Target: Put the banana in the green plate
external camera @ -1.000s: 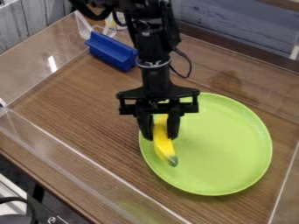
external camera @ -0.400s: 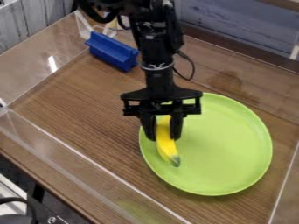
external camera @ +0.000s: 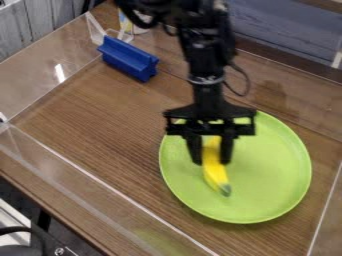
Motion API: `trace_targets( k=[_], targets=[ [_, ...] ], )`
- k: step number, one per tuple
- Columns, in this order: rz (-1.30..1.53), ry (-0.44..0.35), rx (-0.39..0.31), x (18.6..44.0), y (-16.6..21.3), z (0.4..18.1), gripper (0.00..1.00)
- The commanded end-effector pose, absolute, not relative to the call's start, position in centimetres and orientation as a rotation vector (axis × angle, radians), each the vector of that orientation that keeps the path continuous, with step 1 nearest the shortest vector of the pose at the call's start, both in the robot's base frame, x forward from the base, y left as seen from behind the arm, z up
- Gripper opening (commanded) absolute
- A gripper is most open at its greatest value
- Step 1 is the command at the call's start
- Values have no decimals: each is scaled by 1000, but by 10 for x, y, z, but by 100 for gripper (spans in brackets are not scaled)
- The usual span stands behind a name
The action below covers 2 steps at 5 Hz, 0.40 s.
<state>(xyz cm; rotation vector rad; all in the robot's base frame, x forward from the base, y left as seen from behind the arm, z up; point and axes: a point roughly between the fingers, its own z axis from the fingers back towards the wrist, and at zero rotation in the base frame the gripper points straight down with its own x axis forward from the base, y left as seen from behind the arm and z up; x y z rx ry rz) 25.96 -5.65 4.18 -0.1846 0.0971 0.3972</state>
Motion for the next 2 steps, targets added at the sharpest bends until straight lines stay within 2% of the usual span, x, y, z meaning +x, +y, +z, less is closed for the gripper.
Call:
trace_targets(
  k=[1, 2],
  targets=[
    [365, 51, -197, 275, -84, 45, 0],
    [340, 54, -197, 280, -99, 42, 0]
  ],
)
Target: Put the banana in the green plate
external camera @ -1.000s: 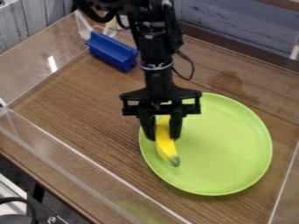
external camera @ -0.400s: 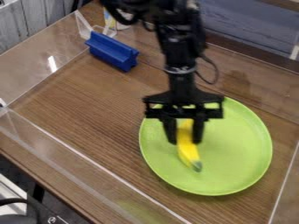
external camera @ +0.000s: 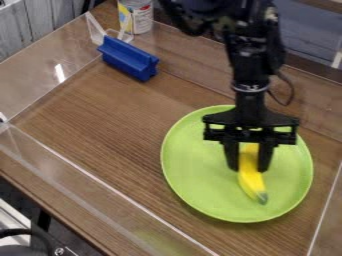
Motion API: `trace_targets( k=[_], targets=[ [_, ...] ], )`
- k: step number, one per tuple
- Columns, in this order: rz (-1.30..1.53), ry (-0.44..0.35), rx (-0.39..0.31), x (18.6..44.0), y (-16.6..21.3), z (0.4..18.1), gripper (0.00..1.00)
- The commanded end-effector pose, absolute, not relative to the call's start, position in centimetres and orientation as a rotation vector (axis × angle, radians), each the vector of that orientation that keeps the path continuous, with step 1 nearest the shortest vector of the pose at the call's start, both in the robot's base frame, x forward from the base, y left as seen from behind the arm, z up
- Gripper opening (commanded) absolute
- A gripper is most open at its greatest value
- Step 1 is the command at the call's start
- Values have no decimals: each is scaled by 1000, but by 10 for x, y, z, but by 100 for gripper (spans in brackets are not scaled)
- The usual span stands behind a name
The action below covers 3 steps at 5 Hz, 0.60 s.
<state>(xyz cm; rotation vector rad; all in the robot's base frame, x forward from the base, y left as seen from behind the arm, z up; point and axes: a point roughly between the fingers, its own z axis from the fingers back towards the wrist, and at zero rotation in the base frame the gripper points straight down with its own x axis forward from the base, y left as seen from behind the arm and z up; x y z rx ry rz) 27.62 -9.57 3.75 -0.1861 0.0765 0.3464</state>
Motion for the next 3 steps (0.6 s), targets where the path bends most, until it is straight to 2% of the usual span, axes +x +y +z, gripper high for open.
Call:
trace_targets(
  k=[1, 2, 3],
  targets=[
    [333, 54, -194, 280, -102, 39, 0],
    [326, 53, -193, 280, -102, 44, 100],
    [316, 48, -196, 280, -102, 53, 100]
  ],
)
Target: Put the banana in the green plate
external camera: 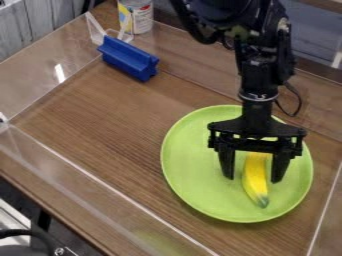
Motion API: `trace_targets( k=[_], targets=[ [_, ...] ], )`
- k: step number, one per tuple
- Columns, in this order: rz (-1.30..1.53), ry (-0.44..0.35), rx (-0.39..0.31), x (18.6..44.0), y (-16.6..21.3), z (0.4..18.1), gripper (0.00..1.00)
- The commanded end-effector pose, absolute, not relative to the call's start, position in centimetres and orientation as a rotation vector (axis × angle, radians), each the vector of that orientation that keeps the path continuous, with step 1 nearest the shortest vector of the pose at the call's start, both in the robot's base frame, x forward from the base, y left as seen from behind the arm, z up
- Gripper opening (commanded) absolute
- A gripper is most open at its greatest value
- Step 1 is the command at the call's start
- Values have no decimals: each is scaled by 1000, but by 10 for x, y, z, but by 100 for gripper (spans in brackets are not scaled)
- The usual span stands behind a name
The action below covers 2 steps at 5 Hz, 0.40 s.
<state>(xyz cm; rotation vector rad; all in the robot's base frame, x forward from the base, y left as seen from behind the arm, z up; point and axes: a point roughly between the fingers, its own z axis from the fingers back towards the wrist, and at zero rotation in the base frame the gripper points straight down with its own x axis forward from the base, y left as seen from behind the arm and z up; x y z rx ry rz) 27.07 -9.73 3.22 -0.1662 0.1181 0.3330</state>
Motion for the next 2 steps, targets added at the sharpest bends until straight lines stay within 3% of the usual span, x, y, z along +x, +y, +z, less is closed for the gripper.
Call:
trace_targets(
  k=[1, 2],
  targets=[
    [301, 33, -204, 280, -103, 64, 100],
    [281, -2, -218, 281, -105, 85, 100]
  ],
)
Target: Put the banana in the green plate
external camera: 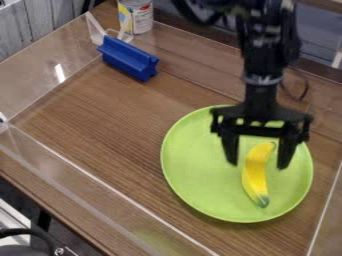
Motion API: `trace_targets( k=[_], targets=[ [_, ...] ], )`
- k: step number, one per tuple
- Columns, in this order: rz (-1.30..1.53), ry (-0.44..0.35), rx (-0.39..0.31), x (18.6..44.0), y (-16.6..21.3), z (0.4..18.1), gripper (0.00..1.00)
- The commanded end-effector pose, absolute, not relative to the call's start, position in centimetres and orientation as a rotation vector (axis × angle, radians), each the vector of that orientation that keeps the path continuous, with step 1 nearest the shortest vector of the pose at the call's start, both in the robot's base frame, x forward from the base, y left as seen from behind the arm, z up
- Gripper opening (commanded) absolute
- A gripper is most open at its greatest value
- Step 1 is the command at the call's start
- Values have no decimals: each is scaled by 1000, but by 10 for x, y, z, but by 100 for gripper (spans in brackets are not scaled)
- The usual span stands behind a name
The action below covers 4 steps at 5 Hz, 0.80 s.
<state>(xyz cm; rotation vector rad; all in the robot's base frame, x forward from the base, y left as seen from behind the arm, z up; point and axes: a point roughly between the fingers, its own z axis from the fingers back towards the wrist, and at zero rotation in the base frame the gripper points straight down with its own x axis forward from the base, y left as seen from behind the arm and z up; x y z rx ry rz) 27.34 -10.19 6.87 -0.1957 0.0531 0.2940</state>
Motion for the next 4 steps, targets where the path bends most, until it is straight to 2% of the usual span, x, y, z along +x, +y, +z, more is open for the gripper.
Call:
trace_targets(
  k=[1, 4],
  targets=[
    [265, -25, -219, 279, -107, 101, 100],
    [256, -34, -179, 283, -107, 65, 100]
  ],
)
